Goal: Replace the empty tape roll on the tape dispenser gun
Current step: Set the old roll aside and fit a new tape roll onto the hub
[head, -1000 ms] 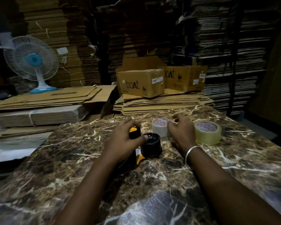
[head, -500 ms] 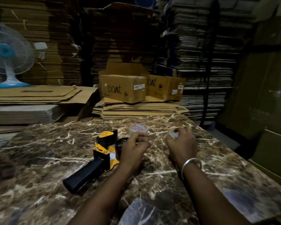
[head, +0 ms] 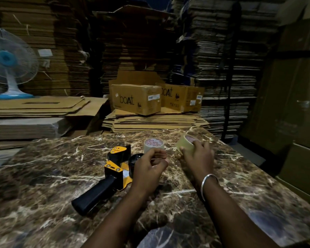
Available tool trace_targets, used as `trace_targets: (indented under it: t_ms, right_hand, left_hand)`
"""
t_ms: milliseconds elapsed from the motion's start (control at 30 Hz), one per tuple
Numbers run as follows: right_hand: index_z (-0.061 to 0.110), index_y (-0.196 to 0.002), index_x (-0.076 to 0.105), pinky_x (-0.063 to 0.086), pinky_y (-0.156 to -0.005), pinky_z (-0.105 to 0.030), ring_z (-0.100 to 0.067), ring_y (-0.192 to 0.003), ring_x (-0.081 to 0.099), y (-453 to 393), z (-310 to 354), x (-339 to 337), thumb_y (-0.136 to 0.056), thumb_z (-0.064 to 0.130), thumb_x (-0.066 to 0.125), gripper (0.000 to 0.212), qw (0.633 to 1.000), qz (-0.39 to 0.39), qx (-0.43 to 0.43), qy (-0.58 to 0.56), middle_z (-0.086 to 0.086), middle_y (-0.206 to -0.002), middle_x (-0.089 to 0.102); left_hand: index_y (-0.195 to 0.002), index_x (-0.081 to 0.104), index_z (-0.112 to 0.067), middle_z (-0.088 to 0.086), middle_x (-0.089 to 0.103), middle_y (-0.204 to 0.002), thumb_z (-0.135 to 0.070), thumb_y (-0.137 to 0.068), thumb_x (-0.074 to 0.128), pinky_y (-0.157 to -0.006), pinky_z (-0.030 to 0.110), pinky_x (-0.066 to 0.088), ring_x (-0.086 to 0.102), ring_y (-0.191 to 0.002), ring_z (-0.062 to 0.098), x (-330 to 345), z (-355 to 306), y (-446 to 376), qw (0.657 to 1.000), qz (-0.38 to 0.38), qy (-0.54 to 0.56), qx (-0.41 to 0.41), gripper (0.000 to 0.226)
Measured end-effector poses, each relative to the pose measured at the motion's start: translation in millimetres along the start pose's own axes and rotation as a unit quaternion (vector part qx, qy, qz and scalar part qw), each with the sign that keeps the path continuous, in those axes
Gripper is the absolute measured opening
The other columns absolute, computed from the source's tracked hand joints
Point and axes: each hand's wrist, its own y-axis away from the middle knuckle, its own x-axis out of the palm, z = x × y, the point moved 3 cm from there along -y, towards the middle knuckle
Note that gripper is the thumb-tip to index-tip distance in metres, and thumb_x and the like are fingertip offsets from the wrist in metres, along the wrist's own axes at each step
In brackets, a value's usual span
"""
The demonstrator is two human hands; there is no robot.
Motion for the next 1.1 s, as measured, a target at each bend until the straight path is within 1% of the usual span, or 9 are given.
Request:
trace_targets:
  t_ms: [167,233,367,500,567,733,867,1000,1100]
  right_hand:
    - [0.019,-0.102,0.06,0.055,-0.068,-0.043,-0.029,-0.085,0.065,6,21,1,-0.095,0.048,0.057,0.03,0.955,0.008,0.027,-0.295,-0.006,-0.096,0.066]
    - [0.025,-0.098,0.058,0.056,-0.059,-0.038,-0.022,-0.08,0.068,8,25,4,-0.098,0.048,0.053,0.024,0.918,0.041,0.069,-0.389,-0.009,-0.096,0.068]
    - [0.016,-0.127,0.058,0.059,-0.067,-0.037,-0.024,-0.098,0.069,9,29,11,-0.1,0.052,0.043,0.047,0.843,0.117,0.129,-0.509,-0.009,-0.115,0.067]
    - [0.023,-0.119,0.06,0.049,-0.044,-0.022,-0.002,-0.051,0.062,15,39,14,-0.095,0.055,0.05,0.041,0.739,0.181,0.178,-0.624,0.011,-0.069,0.066]
    - [0.019,-0.107,0.061,0.047,-0.039,-0.021,-0.002,-0.044,0.058,16,44,12,-0.087,0.047,0.06,0.034,0.709,0.194,0.163,-0.658,0.012,-0.058,0.064]
    - [0.019,-0.116,0.056,0.04,-0.034,-0.022,-0.009,-0.044,0.059,22,51,16,-0.096,0.043,0.057,0.032,0.722,0.234,0.172,-0.628,0.005,-0.063,0.068]
    - [0.017,-0.114,0.058,0.036,-0.033,-0.021,-0.008,-0.038,0.05,25,55,21,-0.098,0.051,0.048,0.039,0.696,0.241,0.198,-0.647,0.005,-0.057,0.062]
    - [0.009,-0.118,0.057,0.035,-0.035,-0.022,-0.009,-0.037,0.038,25,59,26,-0.098,0.059,0.04,0.056,0.686,0.265,0.214,-0.643,0.003,-0.051,0.054]
    - [0.004,-0.128,0.056,0.035,-0.039,-0.024,-0.01,-0.039,0.034,26,58,35,-0.096,0.064,0.04,0.07,0.687,0.271,0.229,-0.634,0.002,-0.049,0.05]
  left_hand:
    - [-0.09,0.071,-0.02,-0.007,0.075,-0.092,-0.006,-0.086,0.069,-0.072,0.011,0.05,0.069,-0.087,-0.001,-18,-16,-6,0.997,-0.058,-0.007,0.057,0.014]
    - [-0.09,0.072,-0.018,-0.004,0.075,-0.092,-0.006,-0.087,0.068,-0.076,0.021,0.053,0.069,-0.089,0.005,-31,-21,-11,0.995,-0.081,0.0,0.054,0.013]
    - [-0.086,0.072,-0.02,-0.002,0.075,-0.087,-0.017,-0.088,0.065,-0.076,0.038,0.059,0.071,-0.087,0.016,-57,-33,-28,0.994,-0.094,-0.013,0.06,0.008]
    - [-0.083,0.072,-0.022,-0.003,0.074,-0.083,-0.023,-0.086,0.067,-0.064,0.023,0.055,0.07,-0.078,0.006,-86,-33,-53,0.991,-0.062,-0.103,0.065,0.006]
    - [-0.084,0.073,-0.023,-0.002,0.074,-0.084,-0.02,-0.088,0.068,-0.058,0.015,0.048,0.067,-0.075,0.003,-103,-21,-63,0.989,-0.054,-0.135,0.034,0.007]
    - [-0.084,0.076,-0.015,0.012,0.076,-0.089,-0.007,-0.085,0.072,-0.074,0.038,0.054,0.072,-0.085,0.027,-118,13,-56,0.992,-0.002,-0.106,-0.071,0.009]
    - [-0.092,0.073,-0.012,0.022,0.071,-0.105,0.004,-0.08,0.072,-0.058,0.027,0.057,0.071,-0.079,0.022,-125,17,-54,0.991,0.053,-0.067,-0.103,0.02]
    - [-0.11,0.069,-0.014,0.009,0.062,-0.122,0.006,-0.075,0.076,-0.069,0.024,0.057,0.065,-0.104,0.023,-130,14,-53,0.968,0.174,-0.097,-0.15,0.041]
    - [-0.109,0.069,-0.02,0.009,0.06,-0.125,-0.006,-0.076,0.079,-0.07,0.03,0.05,0.061,-0.111,0.029,-136,17,-54,0.961,0.14,-0.167,-0.174,0.037]
